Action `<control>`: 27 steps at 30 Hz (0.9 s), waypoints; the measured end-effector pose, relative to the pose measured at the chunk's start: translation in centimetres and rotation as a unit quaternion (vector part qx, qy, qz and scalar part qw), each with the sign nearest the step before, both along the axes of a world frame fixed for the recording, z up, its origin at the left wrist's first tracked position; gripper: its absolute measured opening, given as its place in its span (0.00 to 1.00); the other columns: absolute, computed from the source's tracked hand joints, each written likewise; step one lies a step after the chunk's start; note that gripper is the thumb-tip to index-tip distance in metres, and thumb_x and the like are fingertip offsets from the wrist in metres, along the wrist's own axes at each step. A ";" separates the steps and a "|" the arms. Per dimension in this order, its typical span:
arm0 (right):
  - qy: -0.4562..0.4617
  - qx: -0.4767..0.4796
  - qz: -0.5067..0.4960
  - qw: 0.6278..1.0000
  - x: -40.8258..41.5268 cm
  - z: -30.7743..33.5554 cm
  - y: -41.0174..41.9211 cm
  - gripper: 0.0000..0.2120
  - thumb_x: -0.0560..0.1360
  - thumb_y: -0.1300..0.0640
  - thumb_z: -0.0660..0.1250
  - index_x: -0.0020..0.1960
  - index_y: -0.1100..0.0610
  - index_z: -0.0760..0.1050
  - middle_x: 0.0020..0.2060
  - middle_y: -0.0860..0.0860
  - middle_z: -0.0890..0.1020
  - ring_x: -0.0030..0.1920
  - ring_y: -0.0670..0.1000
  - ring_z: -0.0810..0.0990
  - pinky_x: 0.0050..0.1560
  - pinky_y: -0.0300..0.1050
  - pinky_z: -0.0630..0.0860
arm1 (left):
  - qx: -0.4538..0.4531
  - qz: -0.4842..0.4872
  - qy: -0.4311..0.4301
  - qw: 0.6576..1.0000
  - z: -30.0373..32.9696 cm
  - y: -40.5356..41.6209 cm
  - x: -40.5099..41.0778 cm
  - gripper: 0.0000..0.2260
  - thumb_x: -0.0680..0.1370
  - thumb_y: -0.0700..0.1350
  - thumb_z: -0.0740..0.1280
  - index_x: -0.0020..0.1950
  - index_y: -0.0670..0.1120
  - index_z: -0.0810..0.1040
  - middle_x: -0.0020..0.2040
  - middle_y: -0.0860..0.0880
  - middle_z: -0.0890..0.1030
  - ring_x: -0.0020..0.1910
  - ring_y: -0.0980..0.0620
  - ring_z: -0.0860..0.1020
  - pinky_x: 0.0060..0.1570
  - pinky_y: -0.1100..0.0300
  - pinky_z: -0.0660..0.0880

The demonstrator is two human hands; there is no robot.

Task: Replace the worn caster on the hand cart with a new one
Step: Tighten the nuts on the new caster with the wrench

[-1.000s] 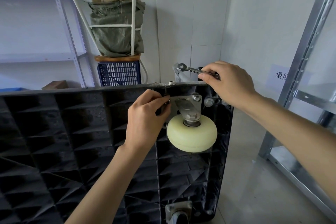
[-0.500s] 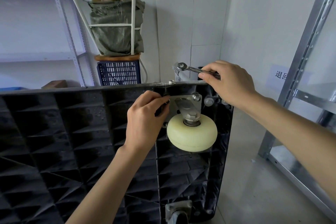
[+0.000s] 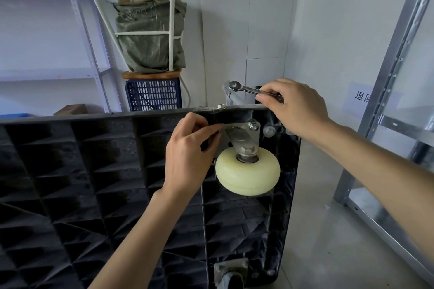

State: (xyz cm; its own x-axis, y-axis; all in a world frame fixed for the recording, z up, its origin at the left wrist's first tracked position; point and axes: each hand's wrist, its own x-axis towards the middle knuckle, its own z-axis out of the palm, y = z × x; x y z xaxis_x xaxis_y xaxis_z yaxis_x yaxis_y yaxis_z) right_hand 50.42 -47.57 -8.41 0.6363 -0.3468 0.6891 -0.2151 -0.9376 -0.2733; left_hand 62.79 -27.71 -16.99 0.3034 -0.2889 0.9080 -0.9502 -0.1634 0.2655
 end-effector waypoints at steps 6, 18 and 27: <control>0.001 0.002 0.001 1.000 -0.1 0.1 0.1 0.10 0.81 0.42 0.63 0.53 0.45 0.80 0.48 0.42 0.81 0.47 0.49 0.77 0.45 0.47 0.70 | -0.031 0.021 0.049 0.998 0.6 0.4 -0.5 0.15 0.72 0.45 0.80 0.56 0.46 0.85 0.48 0.52 0.79 0.41 0.50 0.78 0.41 0.50 0.80; -0.005 0.002 -0.002 1.000 0.0 0.0 0.1 0.11 0.81 0.41 0.63 0.53 0.45 0.81 0.48 0.42 0.80 0.46 0.48 0.76 0.43 0.45 0.66 | -0.024 0.019 0.037 0.999 0.1 0.3 -0.3 0.14 0.73 0.47 0.79 0.57 0.48 0.85 0.49 0.53 0.79 0.42 0.49 0.78 0.42 0.48 0.79; -0.006 -0.001 -0.007 1.000 -0.1 0.0 0.3 0.11 0.81 0.41 0.63 0.52 0.45 0.80 0.47 0.42 0.80 0.45 0.47 0.75 0.42 0.45 0.65 | -0.036 0.021 0.033 0.999 0.2 0.2 -0.1 0.07 0.73 0.44 0.79 0.49 0.46 0.87 0.46 0.52 0.80 0.41 0.50 0.79 0.42 0.49 0.79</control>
State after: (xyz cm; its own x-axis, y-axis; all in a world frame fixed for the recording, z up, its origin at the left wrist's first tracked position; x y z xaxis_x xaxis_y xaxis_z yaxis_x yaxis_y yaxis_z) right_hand 50.32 -47.26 -8.36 0.6224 -0.3549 0.6976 -0.2247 -0.9348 -0.2751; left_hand 62.65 -27.48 -16.82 0.3747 -0.2095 0.9032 -0.9225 -0.1818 0.3405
